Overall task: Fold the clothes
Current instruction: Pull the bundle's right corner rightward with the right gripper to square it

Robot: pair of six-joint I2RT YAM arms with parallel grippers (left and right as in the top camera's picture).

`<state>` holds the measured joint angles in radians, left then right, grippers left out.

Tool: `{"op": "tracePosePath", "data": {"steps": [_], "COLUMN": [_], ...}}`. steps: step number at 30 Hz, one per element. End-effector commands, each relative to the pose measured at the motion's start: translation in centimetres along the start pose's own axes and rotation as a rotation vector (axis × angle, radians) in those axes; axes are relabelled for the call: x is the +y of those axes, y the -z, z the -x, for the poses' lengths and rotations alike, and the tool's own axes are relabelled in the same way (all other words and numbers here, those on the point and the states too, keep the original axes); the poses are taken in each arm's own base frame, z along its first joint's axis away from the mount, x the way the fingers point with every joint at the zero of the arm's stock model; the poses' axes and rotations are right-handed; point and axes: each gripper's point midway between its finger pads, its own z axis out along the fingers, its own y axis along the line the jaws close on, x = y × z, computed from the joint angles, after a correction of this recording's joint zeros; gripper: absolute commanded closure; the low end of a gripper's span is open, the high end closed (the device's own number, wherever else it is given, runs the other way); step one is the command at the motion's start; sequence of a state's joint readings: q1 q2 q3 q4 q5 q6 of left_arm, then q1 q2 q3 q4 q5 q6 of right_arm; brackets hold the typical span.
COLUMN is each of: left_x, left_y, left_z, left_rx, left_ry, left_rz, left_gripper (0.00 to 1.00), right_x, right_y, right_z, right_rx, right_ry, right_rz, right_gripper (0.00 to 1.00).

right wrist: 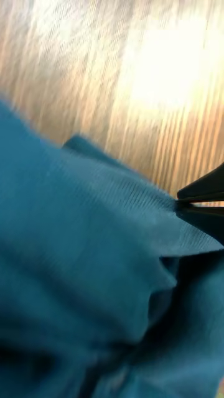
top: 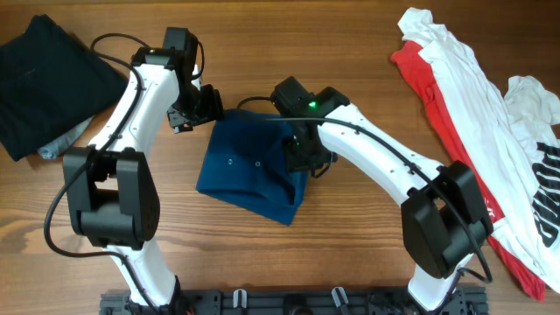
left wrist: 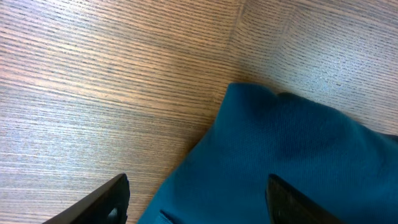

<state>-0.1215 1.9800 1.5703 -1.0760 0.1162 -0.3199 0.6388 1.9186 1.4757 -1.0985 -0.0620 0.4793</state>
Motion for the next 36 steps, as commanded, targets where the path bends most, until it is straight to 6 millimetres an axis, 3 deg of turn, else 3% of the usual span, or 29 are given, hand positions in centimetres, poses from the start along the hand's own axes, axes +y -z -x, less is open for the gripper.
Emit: {"op": "tracePosePath", "data": {"steps": [1,2,3,4,6,19,24,33,34,36], "left_x": [0.2,0.2,0.2,0.2,0.2,0.5,0.5,0.5,0.5,0.5], "left_y": [0.1,0.1,0.1,0.1,0.1,0.1,0.1,0.1,0.1,0.1], "left_z": [0.4,0.4,0.4,0.4,0.4,0.5,0.5,0.5,0.5,0.5], "left_rx": [-0.011,-0.012,-0.013,-0.013,-0.013,-0.018,-0.018,-0.018,-0.018,-0.018], "left_ry": [0.003,0.004,0.004,0.003,0.003,0.003,0.003,0.003,0.003,0.003], "left_rz": [0.011,0.012,0.014,0.014,0.014,0.028,0.028,0.028,0.028,0.028], "left_gripper": [0.3,0.3,0.3,0.3,0.3,0.3,0.3,0.3,0.3,0.3], "right_x": [0.3,0.8,1.2,1.5,1.9,2.2,1.3,1.5,1.6,1.7], "right_y": [-0.6,-0.6,-0.5,-0.5,-0.4,-0.4,-1.3,-2.0,-2.0,-2.0], "right_z": [0.0,-0.2,-0.4,-0.6,-0.8,-0.6,-1.0,-0.9,-0.8,-0.5], "right_rx": [0.035,0.047,0.057,0.065,0.074,0.07,0.078,0.071,0.069,0.057], "right_ry": [0.025,0.055,0.072,0.08,0.087,0.058,0.003,-0.027,-0.037,-0.035], "right_rz": [0.042,0.074,0.099,0.117,0.14,0.153,0.111,0.131,0.131,0.137], "right_gripper": [0.96,0.95,0.75,0.62,0.58,0.62,0.62,0.63,0.65,0.83]}}
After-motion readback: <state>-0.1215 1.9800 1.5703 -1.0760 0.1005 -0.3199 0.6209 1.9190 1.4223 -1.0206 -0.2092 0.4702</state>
